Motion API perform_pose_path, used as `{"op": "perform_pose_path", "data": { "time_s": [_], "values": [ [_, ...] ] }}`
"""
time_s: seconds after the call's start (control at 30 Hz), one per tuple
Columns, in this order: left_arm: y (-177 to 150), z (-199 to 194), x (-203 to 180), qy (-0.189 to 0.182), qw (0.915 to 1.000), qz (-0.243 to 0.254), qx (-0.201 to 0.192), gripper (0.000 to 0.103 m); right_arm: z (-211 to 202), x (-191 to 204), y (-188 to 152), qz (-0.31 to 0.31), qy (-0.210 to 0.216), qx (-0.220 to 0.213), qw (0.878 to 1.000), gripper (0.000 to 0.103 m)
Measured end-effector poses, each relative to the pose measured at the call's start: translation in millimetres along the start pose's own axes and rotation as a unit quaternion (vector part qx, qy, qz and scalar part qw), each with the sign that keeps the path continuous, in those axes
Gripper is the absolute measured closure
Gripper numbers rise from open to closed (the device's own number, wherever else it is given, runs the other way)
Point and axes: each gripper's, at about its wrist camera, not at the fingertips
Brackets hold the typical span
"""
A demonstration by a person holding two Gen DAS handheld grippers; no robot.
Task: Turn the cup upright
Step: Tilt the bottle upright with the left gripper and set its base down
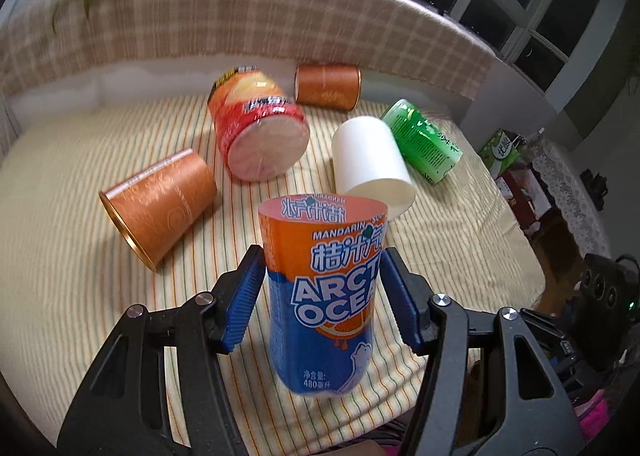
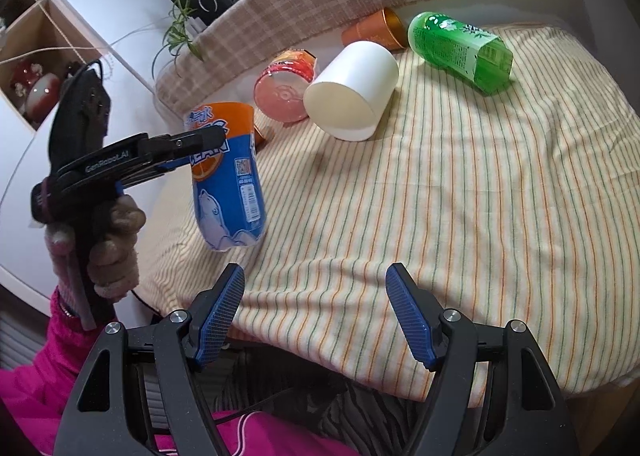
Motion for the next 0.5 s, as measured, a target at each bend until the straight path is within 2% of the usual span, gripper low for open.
{"op": "perform_pose_path", "data": {
  "time_s": [0.3, 0.5],
  "values": [
    [-5.0, -20.4, -26.2, 0.025, 0.9971, 0.050, -0.052, 0.043, -5.2, 3.8, 5.6, -0.013, -0.024, -0.026, 0.999, 0.030],
    [-8.6, -25.1, -35.2, 0.032, 0.9950, 0.067, -0.067, 0.043, -7.8, 6.4, 7.2, -0.030, -0.042, -0.035, 0.998, 0.030]
  ]
}}
Point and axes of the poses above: each gripper's, at about its wrist camera, not at the fingertips, and z roughly the way its jaws point, x to its left, y to its top, and after that the axes turned 9 degrees about -x, right-handed
